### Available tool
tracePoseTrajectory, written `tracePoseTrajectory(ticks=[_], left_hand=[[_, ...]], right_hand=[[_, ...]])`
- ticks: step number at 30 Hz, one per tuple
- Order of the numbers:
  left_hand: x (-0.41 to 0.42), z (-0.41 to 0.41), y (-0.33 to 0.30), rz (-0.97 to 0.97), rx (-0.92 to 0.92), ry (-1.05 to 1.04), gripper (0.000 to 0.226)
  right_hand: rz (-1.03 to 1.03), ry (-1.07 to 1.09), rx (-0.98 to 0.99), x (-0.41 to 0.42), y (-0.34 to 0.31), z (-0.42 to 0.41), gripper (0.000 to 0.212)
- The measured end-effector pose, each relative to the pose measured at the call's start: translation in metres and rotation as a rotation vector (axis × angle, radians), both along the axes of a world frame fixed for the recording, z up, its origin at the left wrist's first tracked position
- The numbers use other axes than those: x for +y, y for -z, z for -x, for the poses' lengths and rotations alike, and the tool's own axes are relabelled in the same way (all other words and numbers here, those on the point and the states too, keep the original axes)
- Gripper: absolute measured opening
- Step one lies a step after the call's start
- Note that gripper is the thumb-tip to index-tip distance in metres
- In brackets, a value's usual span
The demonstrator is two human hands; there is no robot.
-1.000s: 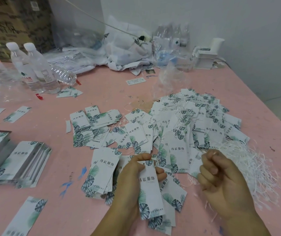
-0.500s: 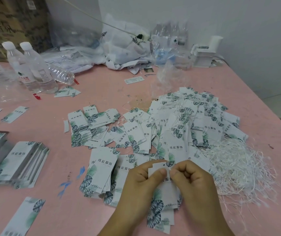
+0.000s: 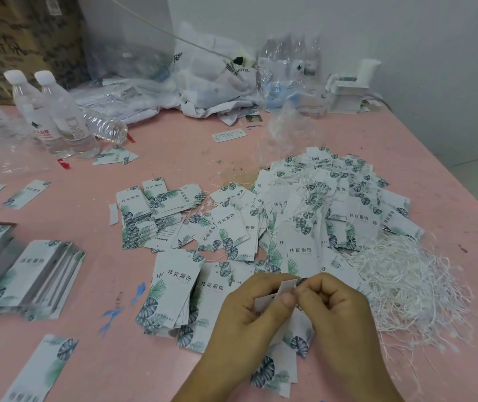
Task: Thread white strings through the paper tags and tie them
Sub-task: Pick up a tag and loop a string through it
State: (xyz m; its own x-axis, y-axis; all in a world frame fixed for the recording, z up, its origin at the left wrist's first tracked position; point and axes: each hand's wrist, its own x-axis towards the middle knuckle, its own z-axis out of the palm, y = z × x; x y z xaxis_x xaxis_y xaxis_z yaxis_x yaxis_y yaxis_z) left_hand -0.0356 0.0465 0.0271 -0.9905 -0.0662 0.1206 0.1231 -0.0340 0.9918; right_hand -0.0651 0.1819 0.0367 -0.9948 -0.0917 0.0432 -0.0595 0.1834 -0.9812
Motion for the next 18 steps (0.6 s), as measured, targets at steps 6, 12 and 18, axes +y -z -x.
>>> tracePoseTrajectory(ticks=[6,12,18], left_hand=[[-0.004,0.001,-0.004,-0.055,-0.123,0.077,0.038],[-0.007,0.003,-0.003,-0.108,-0.155,0.071,0.016],[-0.009,0.003,0.000,-0.126,-0.083,0.041,0.016]], right_hand=[[0.031,-0.066,-0.054,0.008,-0.008,0.002,0.017],[0.005,-0.145,-0.110,0.011,-0.013,0.005,0.031],[0.042,-0.235,-0.241,0.018,-0.010,0.009,0.033]])
